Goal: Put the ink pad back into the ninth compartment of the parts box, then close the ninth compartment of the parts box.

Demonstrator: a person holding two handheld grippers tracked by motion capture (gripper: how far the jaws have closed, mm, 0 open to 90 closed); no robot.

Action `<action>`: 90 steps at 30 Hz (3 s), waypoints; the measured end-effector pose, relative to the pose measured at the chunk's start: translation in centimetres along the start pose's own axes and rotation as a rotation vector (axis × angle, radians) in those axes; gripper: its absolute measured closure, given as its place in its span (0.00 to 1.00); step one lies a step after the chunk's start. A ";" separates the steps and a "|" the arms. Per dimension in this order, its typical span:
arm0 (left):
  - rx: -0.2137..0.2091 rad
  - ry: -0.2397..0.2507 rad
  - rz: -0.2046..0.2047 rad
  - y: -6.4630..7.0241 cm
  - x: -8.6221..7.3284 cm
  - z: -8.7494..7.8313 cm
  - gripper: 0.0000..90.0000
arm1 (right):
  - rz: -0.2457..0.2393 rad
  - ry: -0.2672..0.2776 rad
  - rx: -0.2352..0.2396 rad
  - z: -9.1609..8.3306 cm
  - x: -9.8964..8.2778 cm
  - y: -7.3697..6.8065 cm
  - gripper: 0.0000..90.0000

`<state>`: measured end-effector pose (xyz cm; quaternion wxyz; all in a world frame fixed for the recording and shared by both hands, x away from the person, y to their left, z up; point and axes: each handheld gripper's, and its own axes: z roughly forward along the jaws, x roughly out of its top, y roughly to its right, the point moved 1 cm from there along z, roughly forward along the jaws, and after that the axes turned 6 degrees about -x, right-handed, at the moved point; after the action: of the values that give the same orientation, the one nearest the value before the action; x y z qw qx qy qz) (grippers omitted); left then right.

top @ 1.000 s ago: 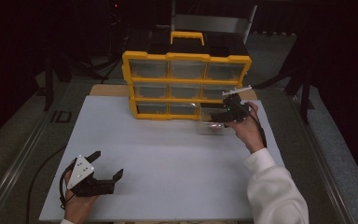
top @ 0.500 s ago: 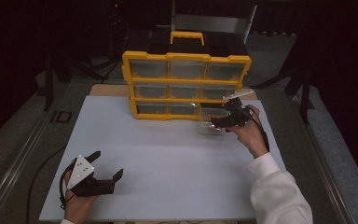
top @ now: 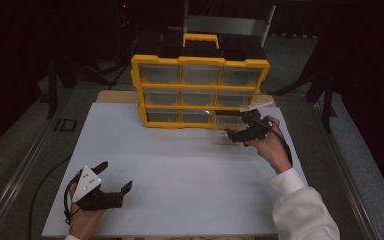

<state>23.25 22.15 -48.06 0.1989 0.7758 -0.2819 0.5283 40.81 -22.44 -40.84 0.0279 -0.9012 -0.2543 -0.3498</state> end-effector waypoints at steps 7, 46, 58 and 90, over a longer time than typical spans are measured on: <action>-0.002 0.001 0.002 0.0 0.0 0.0 0.00 | -0.005 0.000 0.012 -0.2 -0.4 -0.2 0.12; -0.004 0.001 0.002 0.1 0.1 0.2 0.00 | -0.020 0.011 0.040 -1.1 -2.3 -1.6 0.17; -0.003 0.002 0.004 0.1 0.1 0.1 0.00 | -0.006 0.009 0.040 -1.1 -3.1 -1.9 0.26; 0.001 0.001 0.005 0.1 0.2 0.0 0.00 | -0.005 0.096 -0.098 -0.2 -4.0 -2.4 1.00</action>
<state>23.28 22.04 -47.93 0.1973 0.7750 -0.2836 0.5292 37.05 -22.17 -43.57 -0.0051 -0.8831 -0.2377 -0.4045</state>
